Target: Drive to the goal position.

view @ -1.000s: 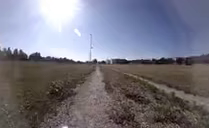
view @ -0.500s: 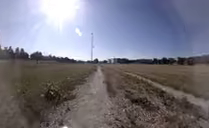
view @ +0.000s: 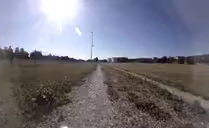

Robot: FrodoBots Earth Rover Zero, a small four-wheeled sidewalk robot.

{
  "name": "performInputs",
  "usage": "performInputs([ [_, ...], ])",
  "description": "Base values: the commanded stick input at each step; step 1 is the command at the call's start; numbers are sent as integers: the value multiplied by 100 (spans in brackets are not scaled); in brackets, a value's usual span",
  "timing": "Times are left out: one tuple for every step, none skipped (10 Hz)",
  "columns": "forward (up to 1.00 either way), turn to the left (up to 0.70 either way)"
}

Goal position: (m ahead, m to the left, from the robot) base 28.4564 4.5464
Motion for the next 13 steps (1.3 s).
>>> performInputs([
  [50,0],
  [50,0],
  [50,0],
  [50,0],
  [50,0],
  [50,0],
  [50,0],
  [50,0],
  [50,0],
  [50,0],
  [50,0],
  [50,0],
  [50,0],
])
